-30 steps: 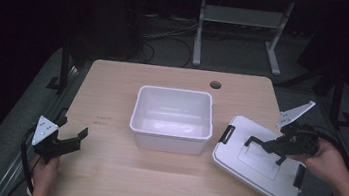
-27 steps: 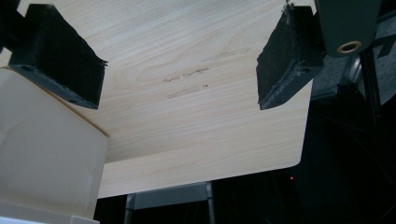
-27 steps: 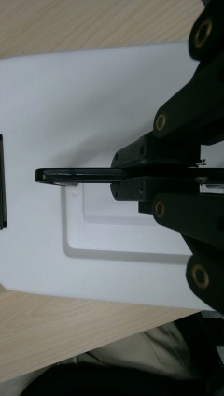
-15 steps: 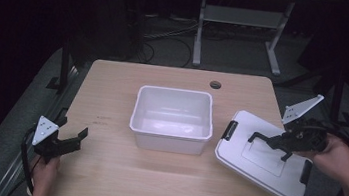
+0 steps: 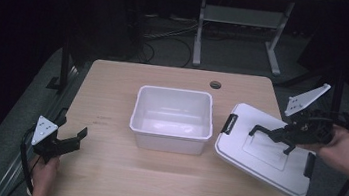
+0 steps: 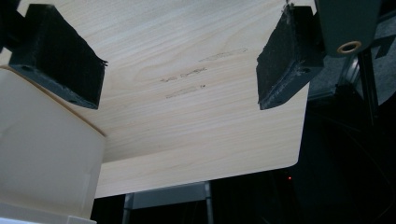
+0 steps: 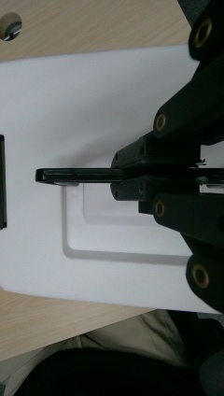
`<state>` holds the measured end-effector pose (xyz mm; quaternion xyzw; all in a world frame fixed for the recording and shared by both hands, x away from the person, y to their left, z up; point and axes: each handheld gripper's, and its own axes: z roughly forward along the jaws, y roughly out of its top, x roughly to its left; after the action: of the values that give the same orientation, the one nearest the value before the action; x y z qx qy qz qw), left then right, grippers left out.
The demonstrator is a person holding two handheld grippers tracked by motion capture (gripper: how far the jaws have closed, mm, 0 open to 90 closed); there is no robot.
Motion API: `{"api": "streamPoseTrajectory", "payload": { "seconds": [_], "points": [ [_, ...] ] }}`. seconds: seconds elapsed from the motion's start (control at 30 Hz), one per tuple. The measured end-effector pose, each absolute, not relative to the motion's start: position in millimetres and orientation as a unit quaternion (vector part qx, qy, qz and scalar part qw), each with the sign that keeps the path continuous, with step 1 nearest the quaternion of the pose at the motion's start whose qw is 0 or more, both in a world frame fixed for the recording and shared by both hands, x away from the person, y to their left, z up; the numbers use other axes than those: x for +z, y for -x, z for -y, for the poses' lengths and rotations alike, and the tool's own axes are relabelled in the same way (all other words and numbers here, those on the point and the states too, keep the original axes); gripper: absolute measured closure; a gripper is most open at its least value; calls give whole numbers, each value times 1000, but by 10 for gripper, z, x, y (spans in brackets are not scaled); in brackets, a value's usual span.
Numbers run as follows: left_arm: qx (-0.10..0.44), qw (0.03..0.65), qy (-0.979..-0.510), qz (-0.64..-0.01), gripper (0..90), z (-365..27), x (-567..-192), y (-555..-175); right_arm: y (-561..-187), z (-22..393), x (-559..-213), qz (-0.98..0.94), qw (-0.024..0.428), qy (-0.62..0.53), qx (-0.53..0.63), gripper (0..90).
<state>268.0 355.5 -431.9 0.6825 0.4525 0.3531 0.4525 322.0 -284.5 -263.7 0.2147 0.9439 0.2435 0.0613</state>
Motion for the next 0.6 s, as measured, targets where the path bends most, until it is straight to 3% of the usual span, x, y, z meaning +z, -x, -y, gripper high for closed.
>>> {"api": "streamPoseTrajectory", "payload": {
  "seconds": [0.6],
  "points": [
    [354, 453, -680, -455, 146, -3588, -4312, -2677, -3352, 2501, -2298, -951, 74, -173, 246, 845]
  ]
}}
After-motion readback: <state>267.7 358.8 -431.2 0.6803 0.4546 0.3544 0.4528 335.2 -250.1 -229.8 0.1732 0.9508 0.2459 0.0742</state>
